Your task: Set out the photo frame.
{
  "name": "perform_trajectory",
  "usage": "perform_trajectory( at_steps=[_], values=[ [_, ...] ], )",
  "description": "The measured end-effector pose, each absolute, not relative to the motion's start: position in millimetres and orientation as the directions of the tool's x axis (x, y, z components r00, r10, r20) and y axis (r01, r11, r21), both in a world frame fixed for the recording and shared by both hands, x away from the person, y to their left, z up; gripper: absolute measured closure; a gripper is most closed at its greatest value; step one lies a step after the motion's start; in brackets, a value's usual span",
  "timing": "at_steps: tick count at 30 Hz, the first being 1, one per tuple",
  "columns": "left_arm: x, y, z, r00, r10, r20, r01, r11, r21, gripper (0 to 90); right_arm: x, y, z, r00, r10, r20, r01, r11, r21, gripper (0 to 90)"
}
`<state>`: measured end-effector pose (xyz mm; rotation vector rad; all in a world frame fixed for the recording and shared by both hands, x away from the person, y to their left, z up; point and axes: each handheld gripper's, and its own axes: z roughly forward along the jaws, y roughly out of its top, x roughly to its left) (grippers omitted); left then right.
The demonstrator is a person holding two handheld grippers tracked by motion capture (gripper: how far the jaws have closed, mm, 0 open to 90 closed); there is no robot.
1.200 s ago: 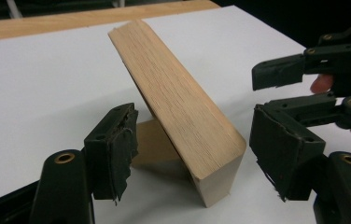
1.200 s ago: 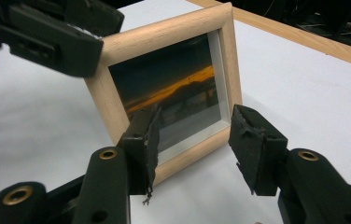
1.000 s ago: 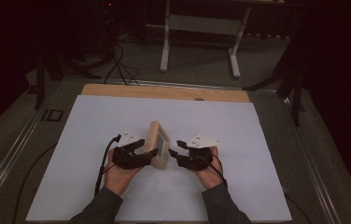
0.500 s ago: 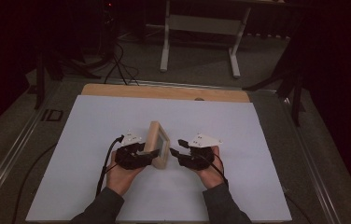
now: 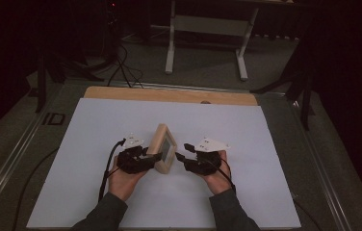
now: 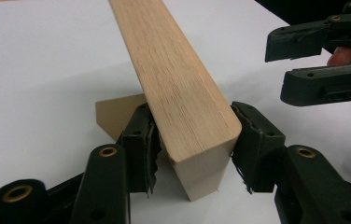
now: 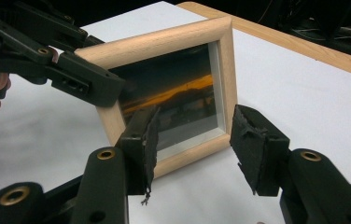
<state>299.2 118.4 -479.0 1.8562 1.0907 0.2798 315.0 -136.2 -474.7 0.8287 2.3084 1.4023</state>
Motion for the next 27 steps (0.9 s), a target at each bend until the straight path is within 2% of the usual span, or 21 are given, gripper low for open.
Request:
perform_trajectory(
  at_steps=[16, 27],
  values=[
    [296, 113, -479, 0.611, 0.761, -0.219, 0.537, -0.195, 0.821, 60.0, 315, -142, -470, -0.766, 0.643, 0.027, 0.307, 0.328, 0.893, 49.8],
    [289, 105, -478, 0.638, 0.756, -0.148, 0.486, -0.246, 0.839, 61.2, 315, -146, -464, -0.748, 0.663, 0.021, 0.297, 0.306, 0.905, 50.2]
  ],
)
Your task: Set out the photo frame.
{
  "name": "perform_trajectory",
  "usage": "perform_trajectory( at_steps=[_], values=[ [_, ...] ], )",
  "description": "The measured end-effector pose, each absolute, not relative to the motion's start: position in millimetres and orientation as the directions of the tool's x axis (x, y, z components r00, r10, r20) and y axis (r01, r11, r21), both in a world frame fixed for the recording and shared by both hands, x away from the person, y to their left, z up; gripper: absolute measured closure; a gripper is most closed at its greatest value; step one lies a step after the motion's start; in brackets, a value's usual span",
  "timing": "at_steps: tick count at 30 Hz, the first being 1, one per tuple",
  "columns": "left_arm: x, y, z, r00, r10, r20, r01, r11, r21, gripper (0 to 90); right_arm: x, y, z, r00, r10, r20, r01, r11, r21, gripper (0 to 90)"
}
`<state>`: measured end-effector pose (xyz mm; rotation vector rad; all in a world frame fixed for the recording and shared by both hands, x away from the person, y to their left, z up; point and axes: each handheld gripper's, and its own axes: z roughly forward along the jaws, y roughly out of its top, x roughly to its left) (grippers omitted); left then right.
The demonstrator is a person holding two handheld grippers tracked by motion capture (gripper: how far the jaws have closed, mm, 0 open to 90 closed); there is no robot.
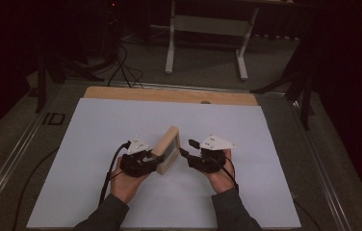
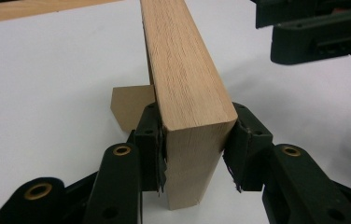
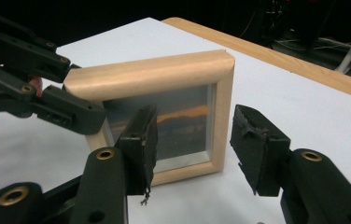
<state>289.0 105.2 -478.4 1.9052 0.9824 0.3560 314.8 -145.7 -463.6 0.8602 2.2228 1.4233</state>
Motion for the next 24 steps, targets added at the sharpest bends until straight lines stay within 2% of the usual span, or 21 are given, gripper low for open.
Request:
perform_trajectory(
  at_steps=[14, 18, 20, 24],
  values=[
    [274, 85, -479, 0.719, 0.693, -0.053, 0.393, -0.342, 0.854, 61.2, 314, -158, -452, -0.722, 0.691, 0.019, 0.267, 0.254, 0.929, 52.5],
    [269, 80, -480, 0.741, 0.670, -0.032, 0.365, -0.363, 0.857, 61.1, 314, -160, -451, -0.713, 0.701, 0.020, 0.267, 0.245, 0.932, 55.9],
    [266, 77, -480, 0.757, 0.654, -0.013, 0.345, -0.382, 0.857, 61.2, 314, -161, -452, -0.711, 0.703, 0.019, 0.266, 0.244, 0.932, 62.7],
    [262, 74, -481, 0.778, 0.628, -0.004, 0.324, -0.396, 0.859, 61.1, 314, -161, -453, -0.710, 0.704, 0.013, 0.263, 0.249, 0.932, 66.3]
  ],
)
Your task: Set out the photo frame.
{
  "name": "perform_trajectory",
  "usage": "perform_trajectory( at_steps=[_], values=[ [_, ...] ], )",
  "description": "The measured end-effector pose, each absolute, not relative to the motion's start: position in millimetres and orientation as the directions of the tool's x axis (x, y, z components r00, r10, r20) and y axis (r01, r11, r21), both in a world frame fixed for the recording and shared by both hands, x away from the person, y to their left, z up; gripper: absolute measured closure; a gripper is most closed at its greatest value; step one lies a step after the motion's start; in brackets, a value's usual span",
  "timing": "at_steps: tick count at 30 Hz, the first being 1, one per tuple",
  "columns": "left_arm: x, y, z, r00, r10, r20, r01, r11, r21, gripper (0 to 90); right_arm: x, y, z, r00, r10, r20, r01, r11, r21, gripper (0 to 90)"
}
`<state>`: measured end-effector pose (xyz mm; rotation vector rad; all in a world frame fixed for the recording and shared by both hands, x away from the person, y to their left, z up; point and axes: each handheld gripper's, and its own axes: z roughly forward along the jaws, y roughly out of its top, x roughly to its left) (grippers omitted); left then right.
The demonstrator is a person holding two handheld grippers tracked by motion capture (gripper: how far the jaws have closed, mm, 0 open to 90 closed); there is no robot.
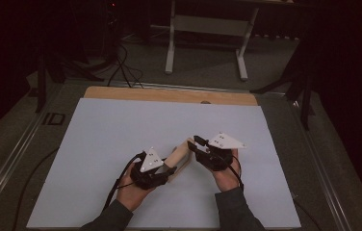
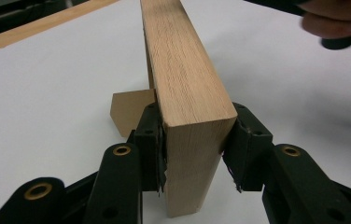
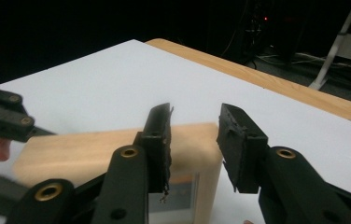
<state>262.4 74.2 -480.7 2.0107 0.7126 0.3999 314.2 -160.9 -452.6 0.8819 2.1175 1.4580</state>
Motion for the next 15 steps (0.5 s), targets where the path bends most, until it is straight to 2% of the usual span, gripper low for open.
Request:
perform_trajectory(
  at_steps=[6, 15],
  values=[
    [255.8, 70.0, -480.7, 0.810, 0.586, 0.025, 0.283, -0.427, 0.859, 61.1, 314.1, -161.9, -454.5, -0.703, 0.711, -0.009, 0.258, 0.267, 0.929, 88.6],
    [253.8, 69.4, -480.3, 0.831, 0.554, 0.043, 0.256, -0.449, 0.856, 61.0, 314.5, -159.0, -457.4, -0.693, 0.720, -0.039, 0.258, 0.298, 0.919, 89.4]
  ],
)
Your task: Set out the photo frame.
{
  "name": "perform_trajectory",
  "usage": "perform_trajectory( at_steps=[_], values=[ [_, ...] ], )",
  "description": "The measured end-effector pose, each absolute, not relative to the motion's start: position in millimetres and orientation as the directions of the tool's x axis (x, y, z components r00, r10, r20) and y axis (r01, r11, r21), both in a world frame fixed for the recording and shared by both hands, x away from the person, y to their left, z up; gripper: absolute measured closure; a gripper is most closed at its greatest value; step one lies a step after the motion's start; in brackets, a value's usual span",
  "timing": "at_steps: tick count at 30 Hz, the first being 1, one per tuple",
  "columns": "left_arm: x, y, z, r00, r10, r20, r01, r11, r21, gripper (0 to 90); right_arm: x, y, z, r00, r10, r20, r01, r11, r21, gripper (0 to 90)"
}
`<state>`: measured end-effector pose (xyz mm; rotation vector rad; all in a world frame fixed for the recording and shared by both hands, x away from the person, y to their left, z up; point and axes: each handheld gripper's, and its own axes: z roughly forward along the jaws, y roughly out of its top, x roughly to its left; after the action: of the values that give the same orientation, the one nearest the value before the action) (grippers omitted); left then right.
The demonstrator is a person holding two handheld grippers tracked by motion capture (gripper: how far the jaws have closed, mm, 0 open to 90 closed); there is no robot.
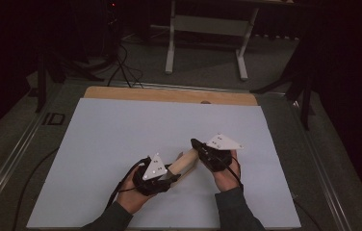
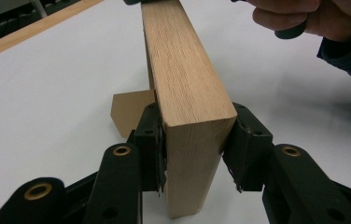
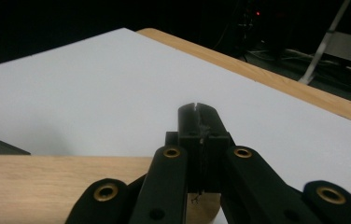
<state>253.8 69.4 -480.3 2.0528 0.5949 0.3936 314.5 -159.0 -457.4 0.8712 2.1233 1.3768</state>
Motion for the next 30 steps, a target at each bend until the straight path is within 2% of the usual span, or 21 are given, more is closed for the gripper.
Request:
perform_trajectory(
  at_steps=[8, 30],
  values=[
    [255, 70, -480, 0.828, 0.558, 0.051, 0.254, -0.456, 0.853, 60.6, 315, -159, -458, -0.694, 0.719, -0.034, 0.265, 0.299, 0.917, 89.5],
    [269, 84, -480, 0.742, 0.669, 0.044, 0.323, -0.413, 0.851, 57.4, 312, -164, -458, -0.680, 0.733, -0.028, 0.284, 0.298, 0.911, 89.8]
  ],
)
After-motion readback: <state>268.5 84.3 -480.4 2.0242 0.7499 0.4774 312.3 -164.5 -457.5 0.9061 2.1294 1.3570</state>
